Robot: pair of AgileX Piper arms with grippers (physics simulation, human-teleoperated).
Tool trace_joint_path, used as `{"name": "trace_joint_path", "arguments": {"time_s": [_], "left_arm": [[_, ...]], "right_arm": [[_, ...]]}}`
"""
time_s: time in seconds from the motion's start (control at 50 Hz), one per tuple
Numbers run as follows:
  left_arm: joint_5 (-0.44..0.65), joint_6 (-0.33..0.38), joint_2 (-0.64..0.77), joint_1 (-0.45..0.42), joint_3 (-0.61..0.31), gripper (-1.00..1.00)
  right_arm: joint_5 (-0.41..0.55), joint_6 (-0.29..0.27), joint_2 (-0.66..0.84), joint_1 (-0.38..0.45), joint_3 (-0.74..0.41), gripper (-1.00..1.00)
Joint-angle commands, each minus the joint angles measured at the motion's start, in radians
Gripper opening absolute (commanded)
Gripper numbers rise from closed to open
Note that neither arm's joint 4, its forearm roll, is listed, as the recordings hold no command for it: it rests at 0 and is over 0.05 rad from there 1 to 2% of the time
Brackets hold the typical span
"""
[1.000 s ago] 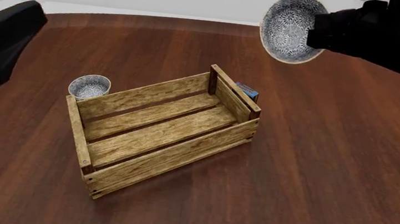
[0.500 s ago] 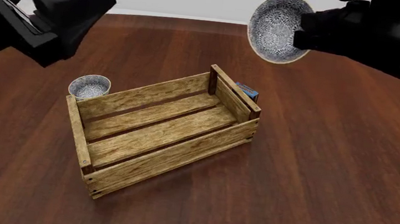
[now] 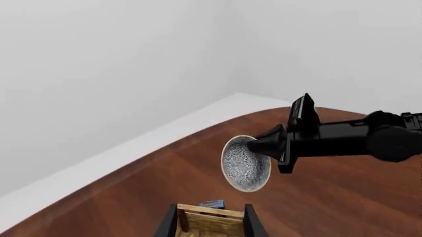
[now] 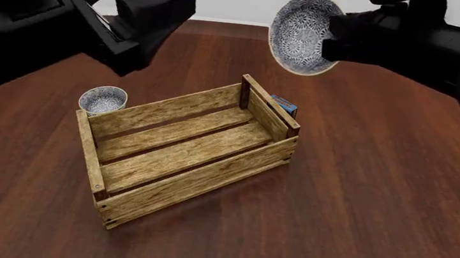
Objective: Stack the right bowl on the left bowl and place them in the tray.
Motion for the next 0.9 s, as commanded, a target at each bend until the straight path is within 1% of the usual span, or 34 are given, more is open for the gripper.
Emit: {"name": "trace_joint_path", "arguments": {"time_s": [0.02,0.06,0.12,0.54,0.84,0.9], "left_arm": [[-0.042,-0.008,0.076,-0.008,-0.019,1.00],[-0.046,-0.012,0.092,-0.008,-0.024,1.00],[-0.065,0.001,0.101,0.005,-0.018,1.00],[-0.089,-0.037,0.184,0.000,-0.048,1.00],[-0.118,-0.043,0.233,0.005,-0.043,1.00],[-0.124,-0.043,0.243,0.005,-0.043,1.00]], "right_arm": [[0.000,-0.005,-0.002,0.037,-0.003,-1.00],[0.004,-0.009,-0.005,0.044,-0.001,-1.00],[0.009,-0.012,-0.012,0.055,0.002,-1.00],[0.029,-0.026,-0.038,0.134,0.014,-1.00],[0.035,-0.042,-0.039,0.173,0.020,-1.00],[0.037,-0.053,-0.045,0.177,0.024,-1.00]]}}
